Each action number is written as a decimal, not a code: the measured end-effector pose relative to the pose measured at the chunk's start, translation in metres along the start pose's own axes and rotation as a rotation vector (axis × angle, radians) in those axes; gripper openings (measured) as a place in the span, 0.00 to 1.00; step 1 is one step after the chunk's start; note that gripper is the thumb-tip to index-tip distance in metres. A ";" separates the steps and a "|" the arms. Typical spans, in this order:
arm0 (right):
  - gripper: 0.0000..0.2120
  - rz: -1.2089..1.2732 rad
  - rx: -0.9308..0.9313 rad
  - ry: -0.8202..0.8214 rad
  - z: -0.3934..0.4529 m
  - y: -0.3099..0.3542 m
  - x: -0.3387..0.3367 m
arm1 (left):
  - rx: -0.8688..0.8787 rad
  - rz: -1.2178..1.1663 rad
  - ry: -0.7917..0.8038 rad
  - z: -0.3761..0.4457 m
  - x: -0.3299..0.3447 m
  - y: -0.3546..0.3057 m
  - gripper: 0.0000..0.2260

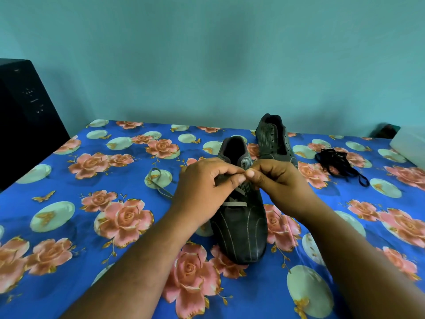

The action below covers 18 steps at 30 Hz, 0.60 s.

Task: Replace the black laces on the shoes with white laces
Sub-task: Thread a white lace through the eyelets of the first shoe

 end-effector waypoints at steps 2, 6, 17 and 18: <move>0.10 0.017 -0.002 -0.035 0.002 -0.006 0.000 | -0.046 -0.020 -0.043 -0.001 -0.003 0.006 0.10; 0.15 -0.340 -0.146 -0.265 0.003 -0.011 0.003 | -0.134 -0.062 -0.159 -0.003 -0.005 0.013 0.09; 0.20 -0.423 -0.084 -0.221 0.005 -0.013 -0.002 | 0.079 0.695 0.003 -0.004 -0.002 -0.014 0.03; 0.19 -0.405 -0.086 -0.222 0.005 -0.013 -0.005 | 0.090 0.746 0.016 -0.003 -0.001 -0.017 0.03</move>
Point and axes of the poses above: each hand's wrist, its own z-axis towards the middle knuckle, its own x-axis out of the palm, y = z × x, the point moved 5 cm from there along z, towards the middle knuckle, and after that the axes turned 15 degrees about x, right-handed, at the moved point
